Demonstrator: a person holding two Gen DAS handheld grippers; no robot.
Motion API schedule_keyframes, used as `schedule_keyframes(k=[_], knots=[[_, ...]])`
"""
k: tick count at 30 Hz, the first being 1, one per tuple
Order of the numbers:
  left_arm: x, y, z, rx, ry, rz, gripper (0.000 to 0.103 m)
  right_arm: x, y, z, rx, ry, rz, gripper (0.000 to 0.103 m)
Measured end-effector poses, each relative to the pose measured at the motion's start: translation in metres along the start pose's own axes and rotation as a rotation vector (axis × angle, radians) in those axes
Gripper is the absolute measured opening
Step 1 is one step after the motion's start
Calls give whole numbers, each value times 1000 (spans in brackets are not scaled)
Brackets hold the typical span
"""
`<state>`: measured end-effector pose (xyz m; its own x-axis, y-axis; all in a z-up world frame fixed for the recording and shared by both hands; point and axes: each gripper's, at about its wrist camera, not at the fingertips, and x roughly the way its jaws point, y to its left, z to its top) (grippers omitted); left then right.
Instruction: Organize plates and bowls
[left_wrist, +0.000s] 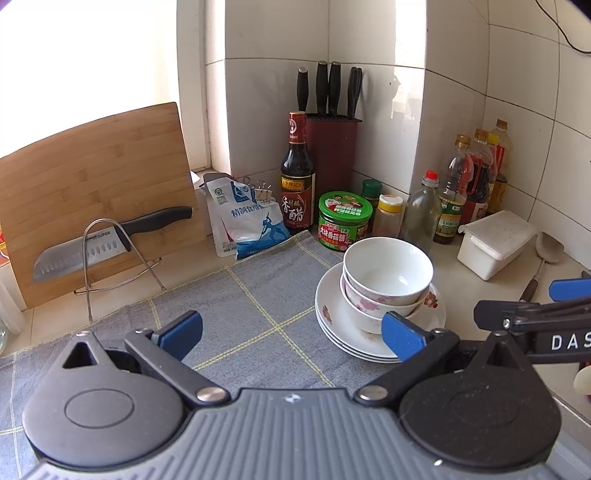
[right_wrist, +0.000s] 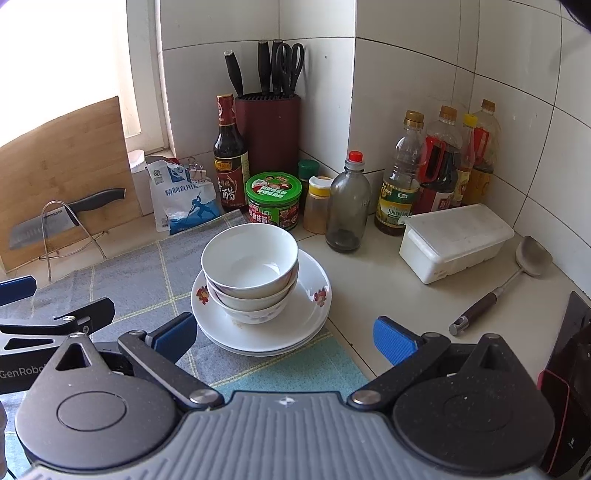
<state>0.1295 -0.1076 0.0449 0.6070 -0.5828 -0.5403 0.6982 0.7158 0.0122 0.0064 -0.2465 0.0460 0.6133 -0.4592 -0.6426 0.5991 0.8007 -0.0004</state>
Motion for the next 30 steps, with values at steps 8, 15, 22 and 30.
schedule_keyframes(k=[8,15,22,30], knots=[[0,0,-1,-7,4,5,102,-1,1,1,-9,-6,6,103],[1,1,0,-13,8,4,102,-1,2,2,-13,-9,6,103],[3,0,1,-12,11,-1,102,-1,2,2,-11,-8,3,103],[4,2,1,-11,10,-6,102,-1,1,4,-13,-10,-1,103]])
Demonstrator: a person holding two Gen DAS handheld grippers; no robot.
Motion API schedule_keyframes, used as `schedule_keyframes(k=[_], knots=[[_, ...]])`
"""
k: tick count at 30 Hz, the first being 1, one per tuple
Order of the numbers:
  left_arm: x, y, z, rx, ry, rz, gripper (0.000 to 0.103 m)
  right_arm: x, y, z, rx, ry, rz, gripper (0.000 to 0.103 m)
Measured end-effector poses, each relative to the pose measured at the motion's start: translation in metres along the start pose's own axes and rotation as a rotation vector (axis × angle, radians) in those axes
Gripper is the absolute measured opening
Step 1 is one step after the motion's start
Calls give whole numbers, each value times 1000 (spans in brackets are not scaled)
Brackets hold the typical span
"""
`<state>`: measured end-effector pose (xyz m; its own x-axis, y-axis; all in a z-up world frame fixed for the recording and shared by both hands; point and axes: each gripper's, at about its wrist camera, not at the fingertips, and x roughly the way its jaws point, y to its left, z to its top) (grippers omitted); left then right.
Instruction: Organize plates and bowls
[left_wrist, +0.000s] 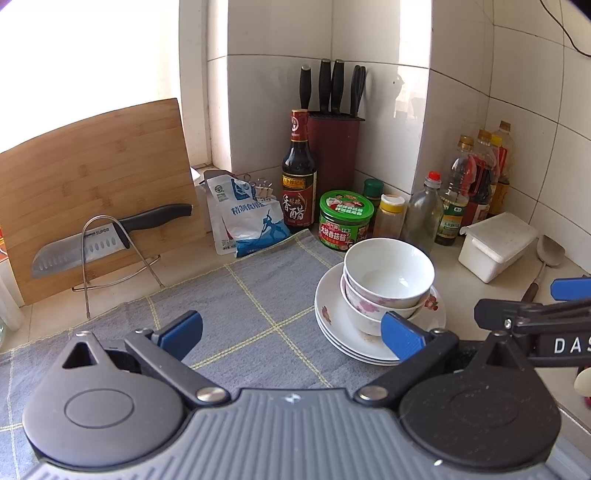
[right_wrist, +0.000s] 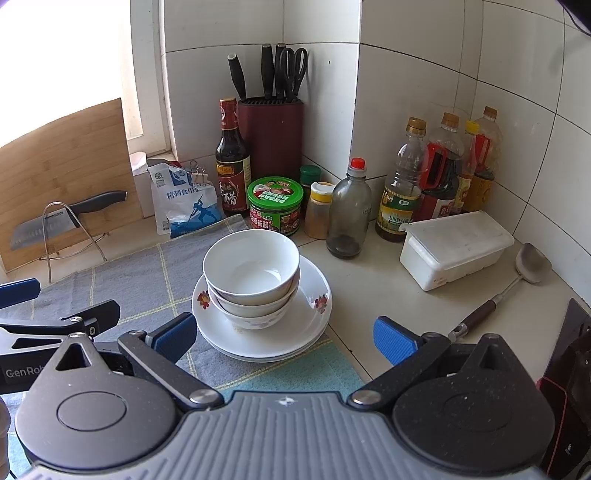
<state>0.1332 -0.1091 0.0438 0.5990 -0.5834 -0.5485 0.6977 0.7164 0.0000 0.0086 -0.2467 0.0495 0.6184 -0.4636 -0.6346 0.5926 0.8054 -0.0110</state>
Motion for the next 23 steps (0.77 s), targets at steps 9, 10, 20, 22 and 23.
schedule_keyframes(k=[9,10,20,22,23], knots=[[3,1,2,-4,2,1,102,2,1,2,-4,0,0,103],[3,2,3,-4,3,1,102,2,1,2,-4,0,-1,103],[6,2,4,-9,4,1,102,5,3,6,-9,-2,-5,103],[7,2,4,-8,4,1,102,5,3,7,-9,-2,-6,103],[7,2,5,-9,5,1,102,5,3,7,-9,-2,-7,103]])
